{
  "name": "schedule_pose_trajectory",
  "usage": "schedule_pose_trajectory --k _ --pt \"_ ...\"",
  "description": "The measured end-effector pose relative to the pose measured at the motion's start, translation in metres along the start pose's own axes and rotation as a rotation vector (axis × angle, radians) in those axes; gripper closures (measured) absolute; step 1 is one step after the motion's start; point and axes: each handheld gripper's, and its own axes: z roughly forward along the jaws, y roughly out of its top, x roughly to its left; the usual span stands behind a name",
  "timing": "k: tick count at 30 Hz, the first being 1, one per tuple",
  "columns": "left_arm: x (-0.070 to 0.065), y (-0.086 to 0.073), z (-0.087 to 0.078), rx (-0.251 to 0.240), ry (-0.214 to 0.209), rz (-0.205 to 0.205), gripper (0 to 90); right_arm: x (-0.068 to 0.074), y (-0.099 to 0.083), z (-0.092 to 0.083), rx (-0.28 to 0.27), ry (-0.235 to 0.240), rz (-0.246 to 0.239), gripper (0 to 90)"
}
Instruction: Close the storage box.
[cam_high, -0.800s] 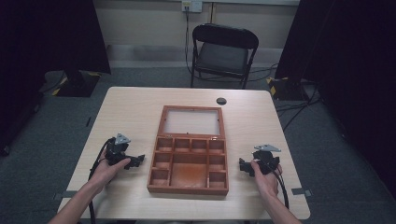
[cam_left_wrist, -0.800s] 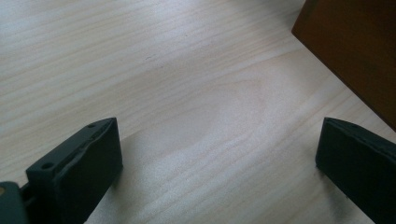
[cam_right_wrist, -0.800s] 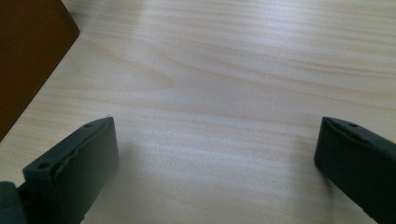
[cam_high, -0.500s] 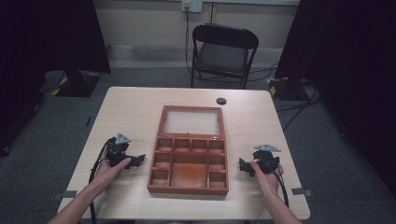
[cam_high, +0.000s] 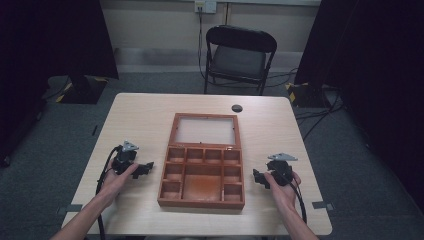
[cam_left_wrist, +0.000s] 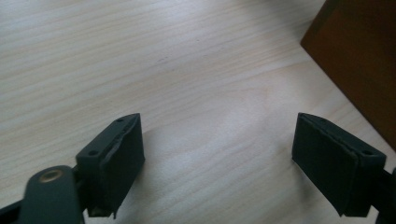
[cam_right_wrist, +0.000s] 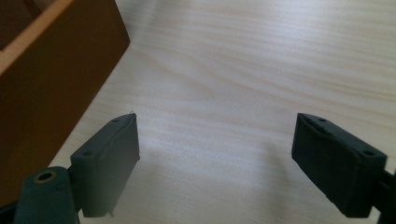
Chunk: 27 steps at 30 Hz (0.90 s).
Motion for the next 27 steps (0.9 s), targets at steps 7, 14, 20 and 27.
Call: schedule_pose_trajectory --k 7,14,20,27 --pt "-0.007 0.015 -0.017 -0.079 -0.04 -0.014 18.2 -0.001 0.007 -0.003 0.033 0.016 -0.053 16.9" --pt "-0.013 0.036 -0.026 -0.129 -0.059 0.037 18.1 0.001 0.025 -0.005 0.014 0.107 -0.058 19.2" --pt "-0.012 0.048 -0.017 -0.096 -0.079 0.042 18.2 0.002 0.046 -0.003 -0.01 0.15 -0.03 21.8" --pt "-0.011 0.063 -0.01 -0.104 -0.083 0.042 18.4 0.0 0.07 0.005 -0.063 0.194 -0.018 15.2"
